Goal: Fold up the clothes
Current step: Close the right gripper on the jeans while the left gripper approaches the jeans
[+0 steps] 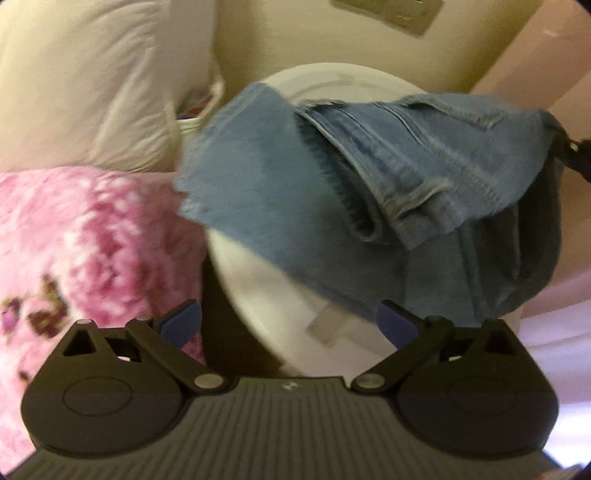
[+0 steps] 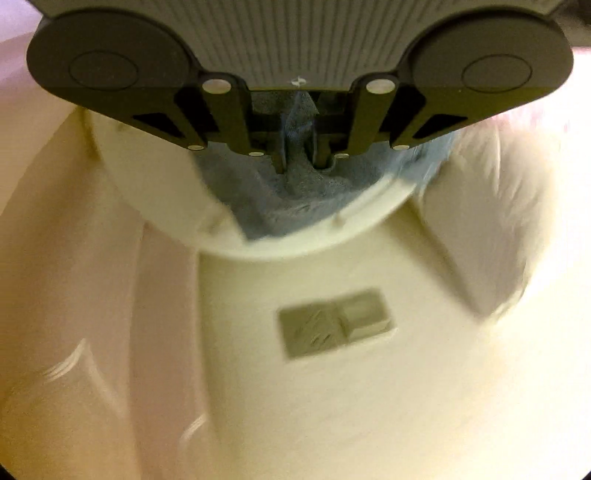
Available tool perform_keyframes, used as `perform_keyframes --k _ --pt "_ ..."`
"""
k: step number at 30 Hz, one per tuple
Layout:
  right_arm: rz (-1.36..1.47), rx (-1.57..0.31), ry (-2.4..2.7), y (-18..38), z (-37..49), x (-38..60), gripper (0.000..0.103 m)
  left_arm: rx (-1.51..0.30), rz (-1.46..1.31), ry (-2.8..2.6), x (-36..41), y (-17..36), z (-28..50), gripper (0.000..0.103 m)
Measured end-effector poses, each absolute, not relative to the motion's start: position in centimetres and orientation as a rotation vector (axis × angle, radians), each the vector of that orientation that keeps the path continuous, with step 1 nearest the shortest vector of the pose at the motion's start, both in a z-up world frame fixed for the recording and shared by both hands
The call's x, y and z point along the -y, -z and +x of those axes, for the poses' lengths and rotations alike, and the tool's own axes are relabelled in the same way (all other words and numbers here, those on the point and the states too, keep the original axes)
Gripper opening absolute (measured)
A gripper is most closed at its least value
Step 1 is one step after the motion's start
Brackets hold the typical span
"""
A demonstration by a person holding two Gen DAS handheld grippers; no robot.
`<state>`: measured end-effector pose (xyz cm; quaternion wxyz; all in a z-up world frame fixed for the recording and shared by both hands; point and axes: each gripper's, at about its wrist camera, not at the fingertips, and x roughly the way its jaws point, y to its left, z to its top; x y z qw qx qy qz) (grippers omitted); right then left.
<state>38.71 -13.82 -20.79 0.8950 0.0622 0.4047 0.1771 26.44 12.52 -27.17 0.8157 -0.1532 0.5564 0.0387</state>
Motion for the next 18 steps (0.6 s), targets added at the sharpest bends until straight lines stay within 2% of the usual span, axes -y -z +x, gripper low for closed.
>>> perform_keyframes --k 7,12,18 --pt "0.182 -0.916 -0.261 23.5 41.8 15.9 0.014 -1.165 -0.308 0.020 -9.9 29.3 28.5 0.091" --pt "0.168 -0.915 -0.248 24.3 43.1 16.1 0.014 -1.124 -0.335 0.088 -8.8 29.9 30.4 0.091" --pt "0.172 -0.909 -0.212 23.8 46.2 17.3 0.013 -1.172 -0.337 0.098 -8.4 31.4 31.0 0.091"
